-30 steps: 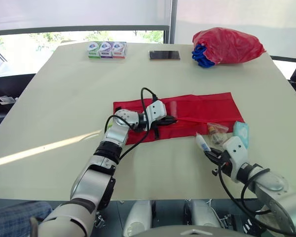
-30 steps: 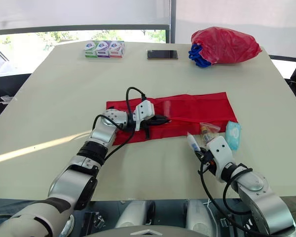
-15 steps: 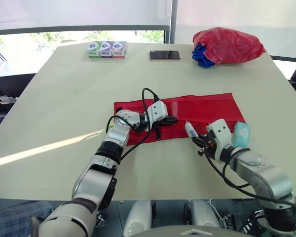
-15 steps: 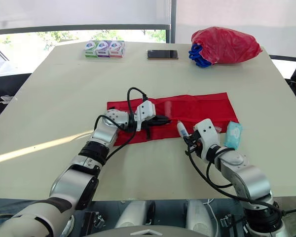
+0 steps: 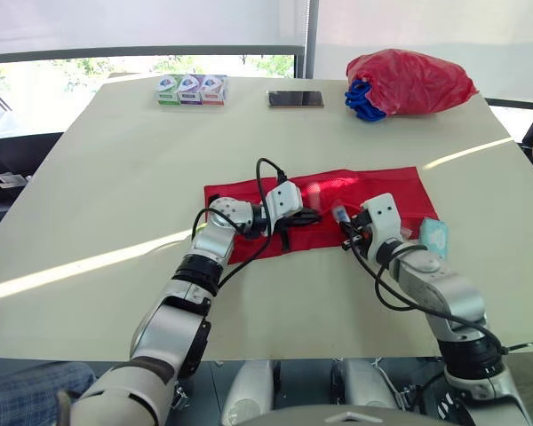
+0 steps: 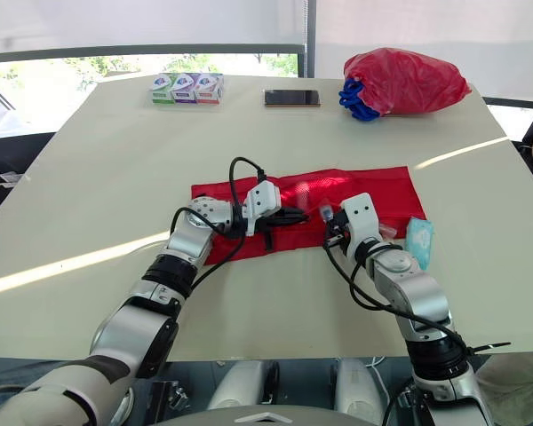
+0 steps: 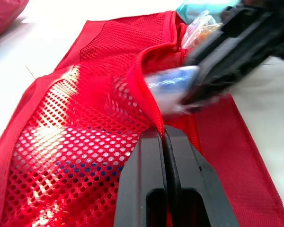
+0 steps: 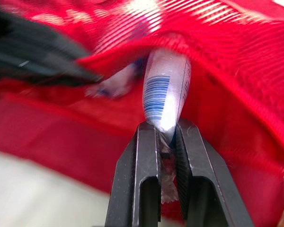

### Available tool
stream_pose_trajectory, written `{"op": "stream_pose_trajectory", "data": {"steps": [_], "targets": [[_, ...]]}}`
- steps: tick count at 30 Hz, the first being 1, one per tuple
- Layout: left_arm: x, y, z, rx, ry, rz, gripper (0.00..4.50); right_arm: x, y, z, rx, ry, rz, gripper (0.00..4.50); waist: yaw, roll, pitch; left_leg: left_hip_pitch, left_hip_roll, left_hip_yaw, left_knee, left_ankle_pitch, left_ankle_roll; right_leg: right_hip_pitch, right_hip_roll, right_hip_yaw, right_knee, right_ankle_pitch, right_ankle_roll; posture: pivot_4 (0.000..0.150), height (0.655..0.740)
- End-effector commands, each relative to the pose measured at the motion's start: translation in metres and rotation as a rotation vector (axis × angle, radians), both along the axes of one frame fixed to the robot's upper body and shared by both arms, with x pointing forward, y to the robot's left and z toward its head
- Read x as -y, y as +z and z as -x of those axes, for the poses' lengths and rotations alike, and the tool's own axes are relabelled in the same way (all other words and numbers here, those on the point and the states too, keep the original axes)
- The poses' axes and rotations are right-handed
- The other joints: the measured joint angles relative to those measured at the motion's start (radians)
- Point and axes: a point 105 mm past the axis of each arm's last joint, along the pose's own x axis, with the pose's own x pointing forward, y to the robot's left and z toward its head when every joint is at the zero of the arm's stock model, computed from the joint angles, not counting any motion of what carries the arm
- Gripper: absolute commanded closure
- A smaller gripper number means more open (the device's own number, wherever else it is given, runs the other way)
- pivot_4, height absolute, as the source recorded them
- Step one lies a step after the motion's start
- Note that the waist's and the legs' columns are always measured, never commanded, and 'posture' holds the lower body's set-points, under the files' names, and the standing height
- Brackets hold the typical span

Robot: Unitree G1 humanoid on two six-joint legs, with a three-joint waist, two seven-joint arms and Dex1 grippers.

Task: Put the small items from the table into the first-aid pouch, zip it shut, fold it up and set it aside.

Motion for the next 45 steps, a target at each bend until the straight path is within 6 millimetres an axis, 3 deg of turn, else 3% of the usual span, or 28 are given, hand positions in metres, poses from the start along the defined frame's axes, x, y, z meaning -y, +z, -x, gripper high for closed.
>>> {"op": "stream_pose_trajectory", "data": {"steps": [1,14,18,19,20,23,33,42,45], "targets": [[0.012,0.008,0.006,0.034,-0.057,0.022,4.50,-0.006,0.009,-0.008,0.048,-0.006,0.003,4.49,0.000,0.000,0.000,0.000,0.000,0.000,0.000,0.000,0.000,0.000,0.000,0.000,0.000,0.000,0.000,0.150,0.7400],[0.015,0.009,0.007,0.037,-0.074,0.016,4.50,-0.035,0.020,-0.030,0.124,0.023,-0.024,4.49,-0.013,0.000,0.000,0.000,0.000,0.000,0.000,0.000,-0.001,0.000,0.000,0.000,0.000,0.000,0.000,0.150,0.7400],[0.014,0.008,0.006,0.036,-0.070,0.014,4.50,-0.035,0.023,-0.033,0.167,-0.005,-0.029,4.49,-0.022,0.000,0.000,0.000,0.000,0.000,0.000,0.000,-0.001,0.000,0.000,0.000,0.000,0.000,0.000,0.150,0.7400],[0.014,0.008,0.006,0.036,-0.068,0.013,4.50,-0.034,0.023,-0.032,0.170,-0.002,-0.026,3.60,-0.022,0.000,0.000,0.000,0.000,0.000,0.000,0.000,-0.001,0.000,0.000,0.000,0.000,0.000,0.000,0.150,0.7400],[0.013,0.007,0.006,0.036,-0.067,0.012,4.50,-0.033,0.023,-0.031,0.171,0.001,-0.024,3.58,-0.022,0.000,0.000,0.000,0.000,0.000,0.000,0.000,-0.001,0.000,0.000,0.000,0.000,0.000,0.000,0.150,0.7400],[0.012,0.006,0.005,0.033,-0.063,0.010,4.50,-0.033,0.015,-0.021,0.147,0.043,-0.003,2.40,-0.021,0.000,0.000,0.000,0.000,0.000,0.000,0.000,-0.001,0.000,0.000,0.000,0.000,0.000,0.000,0.150,0.7400],[0.009,0.005,0.003,0.027,-0.050,0.009,4.50,-0.027,0.010,0.007,0.130,0.120,0.024,2.40,-0.022,0.000,0.000,0.000,0.000,0.000,-0.001,0.000,0.001,0.000,0.000,0.000,0.000,0.000,0.000,0.150,0.7400],[0.007,0.003,0.001,0.018,-0.044,0.006,4.50,-0.012,0.029,0.047,0.182,0.235,0.031,2.40,-0.020,0.000,0.000,0.000,0.000,0.000,-0.001,-0.002,0.003,0.000,0.000,0.000,-0.001,0.000,0.000,0.150,0.7400],[0.006,0.002,0.001,0.015,-0.045,0.002,4.50,0.007,0.039,0.062,0.215,0.246,0.044,2.40,-0.018,0.000,0.000,0.000,0.000,0.000,-0.001,-0.002,0.004,0.000,0.000,0.000,-0.001,0.000,0.000,0.150,0.7400]]}}
